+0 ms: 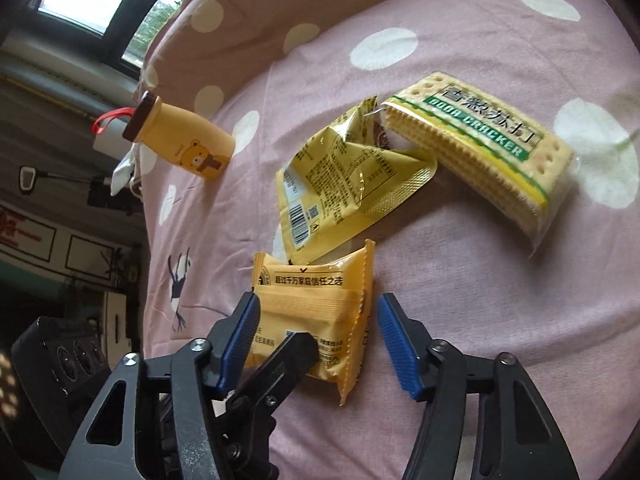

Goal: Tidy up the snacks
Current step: 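Close the right tool on the yellow cake pack and lift, then carry the cake pack with the right tool into the green box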

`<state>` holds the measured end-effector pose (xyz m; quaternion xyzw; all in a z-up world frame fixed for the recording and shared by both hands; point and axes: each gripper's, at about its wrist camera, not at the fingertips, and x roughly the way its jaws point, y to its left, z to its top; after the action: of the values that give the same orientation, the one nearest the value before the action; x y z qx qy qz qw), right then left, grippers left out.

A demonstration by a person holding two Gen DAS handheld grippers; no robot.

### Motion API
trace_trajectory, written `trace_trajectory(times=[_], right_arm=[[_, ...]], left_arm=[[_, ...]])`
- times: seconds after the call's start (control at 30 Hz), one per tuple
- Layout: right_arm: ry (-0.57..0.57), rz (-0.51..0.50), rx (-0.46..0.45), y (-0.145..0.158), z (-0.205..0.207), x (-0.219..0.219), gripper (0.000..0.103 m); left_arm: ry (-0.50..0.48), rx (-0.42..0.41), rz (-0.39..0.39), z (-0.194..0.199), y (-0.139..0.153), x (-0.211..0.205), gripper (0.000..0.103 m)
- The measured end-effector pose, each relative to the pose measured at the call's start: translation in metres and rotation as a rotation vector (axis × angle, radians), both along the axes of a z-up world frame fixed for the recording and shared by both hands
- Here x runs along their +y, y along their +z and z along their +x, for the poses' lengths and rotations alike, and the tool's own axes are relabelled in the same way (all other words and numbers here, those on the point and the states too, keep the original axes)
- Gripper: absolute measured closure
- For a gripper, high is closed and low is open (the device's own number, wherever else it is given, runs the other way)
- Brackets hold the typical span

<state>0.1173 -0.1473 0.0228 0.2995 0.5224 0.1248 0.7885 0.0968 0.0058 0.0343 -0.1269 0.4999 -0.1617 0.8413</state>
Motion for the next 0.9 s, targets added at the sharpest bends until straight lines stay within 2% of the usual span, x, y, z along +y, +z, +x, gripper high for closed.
trace_trajectory(times=[0.1, 0.13, 0.4, 0.6, 0.9], right_arm=[[-0.002, -0.023, -0.008, 0.0, -0.004, 0.0, 0.055], [0.004, -0.035, -0.009, 0.002, -0.006, 0.0, 0.057], [-0.03, -0.044, -0.099, 0.035, -0.038, -0.014, 0.057], [-0.051, -0.132, -0.196, 0.078, -0.066, -0.032, 0.057], [-0.185, -0.206, -0.299, 0.124, -0.109, -0.086, 0.057]], left_arm=[[-0.044, -0.029, 0.005, -0.009, 0.007, -0.009, 0.059], [-0.046, -0.034, 0.008, -0.011, 0.01, -0.01, 0.059], [-0.105, -0.164, 0.008, -0.045, 0.047, -0.031, 0.06], [-0.17, -0.277, -0.012, -0.067, 0.081, -0.061, 0.059], [-0.313, -0.357, -0.069, -0.086, 0.11, -0.121, 0.058]])
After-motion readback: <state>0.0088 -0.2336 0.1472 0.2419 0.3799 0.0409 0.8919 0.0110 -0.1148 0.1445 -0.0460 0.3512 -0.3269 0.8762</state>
